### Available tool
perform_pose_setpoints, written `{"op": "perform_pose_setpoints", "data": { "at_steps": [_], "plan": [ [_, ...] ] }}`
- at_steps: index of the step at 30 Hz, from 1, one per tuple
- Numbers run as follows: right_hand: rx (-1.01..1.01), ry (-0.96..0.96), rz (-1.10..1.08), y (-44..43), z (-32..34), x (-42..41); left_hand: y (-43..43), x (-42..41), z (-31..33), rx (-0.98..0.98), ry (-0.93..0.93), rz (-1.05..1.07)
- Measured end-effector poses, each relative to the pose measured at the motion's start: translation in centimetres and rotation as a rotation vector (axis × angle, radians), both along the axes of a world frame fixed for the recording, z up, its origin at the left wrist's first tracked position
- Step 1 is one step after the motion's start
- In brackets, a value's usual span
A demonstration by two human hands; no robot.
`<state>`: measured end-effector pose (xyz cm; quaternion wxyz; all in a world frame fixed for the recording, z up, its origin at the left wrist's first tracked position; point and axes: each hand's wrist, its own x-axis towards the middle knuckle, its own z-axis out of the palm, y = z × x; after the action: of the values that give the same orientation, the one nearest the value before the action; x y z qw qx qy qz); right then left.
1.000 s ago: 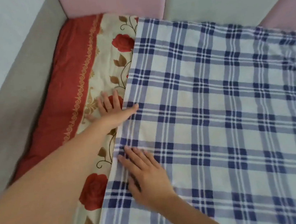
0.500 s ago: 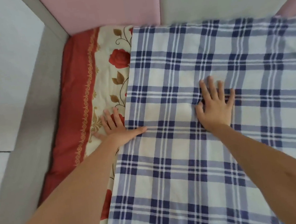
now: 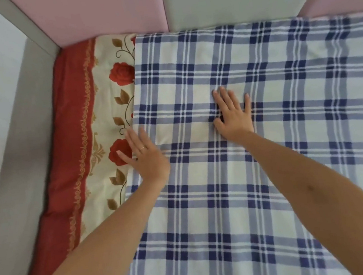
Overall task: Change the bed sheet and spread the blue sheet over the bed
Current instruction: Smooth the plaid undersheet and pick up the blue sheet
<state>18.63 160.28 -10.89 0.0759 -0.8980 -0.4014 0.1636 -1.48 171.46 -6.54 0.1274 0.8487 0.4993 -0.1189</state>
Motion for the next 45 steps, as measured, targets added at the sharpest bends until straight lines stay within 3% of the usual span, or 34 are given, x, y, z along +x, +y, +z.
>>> {"op": "perform_pose_setpoints", "data": {
  "at_steps": [2,4,6,9,11,16,24,29,33,36,39,41,45],
  "plan": [
    [0.206,0.234,-0.034,-1.3,2.1,1.0,-2.6,2.4,-0.6,0.1,-0.226,-0.191],
    [0.398,0.135,-0.11,-5.1,3.1,2.4,-4.3,6.0,-0.8,0.105,-0.225,-0.548],
    [0.357,-0.117,-0.212,-10.2,2.6,3.8,-5.2,9.3,-1.1,0.061,-0.171,-0.83],
    [0.071,-0.194,-0.512,-17.9,0.2,9.1,-6.5,17.0,-3.3,0.042,-0.187,-0.945],
    [-0.027,-0.226,-0.506,-18.9,-1.0,12.6,-5.4,21.2,-4.6,0.125,-0.164,-0.911],
    [0.003,-0.327,-0.48,-17.9,-2.4,19.6,-3.2,28.8,-6.6,0.311,-0.25,-0.691],
    [0.068,-0.426,-0.483,-17.1,-2.0,28.1,-3.3,33.9,-6.3,0.342,-0.411,-0.563],
    [-0.061,-0.342,-0.572,-16.3,-1.5,31.7,-3.1,33.9,-6.8,0.345,-0.376,-0.568],
    [-0.008,-0.132,-0.507,-18.2,1.5,28.8,-3.3,34.2,-6.3,0.302,-0.344,-0.572],
    [0.042,-0.236,-0.639,-23.3,2.9,21.9,-3.3,33.5,-5.7,0.298,-0.323,-0.563],
    [-0.057,-0.135,-0.901,-27.2,1.9,19.3,-3.3,33.7,-5.6,0.283,-0.308,-0.578],
    [-0.166,-0.107,-0.913,-27.4,0.0,19.0,-3.1,33.6,-5.8,0.297,-0.321,-0.568],
    [-0.181,-0.216,-0.885,-26.8,-2.5,19.3,-3.1,33.8,-5.8,0.335,-0.344,-0.564]
  ]
}}
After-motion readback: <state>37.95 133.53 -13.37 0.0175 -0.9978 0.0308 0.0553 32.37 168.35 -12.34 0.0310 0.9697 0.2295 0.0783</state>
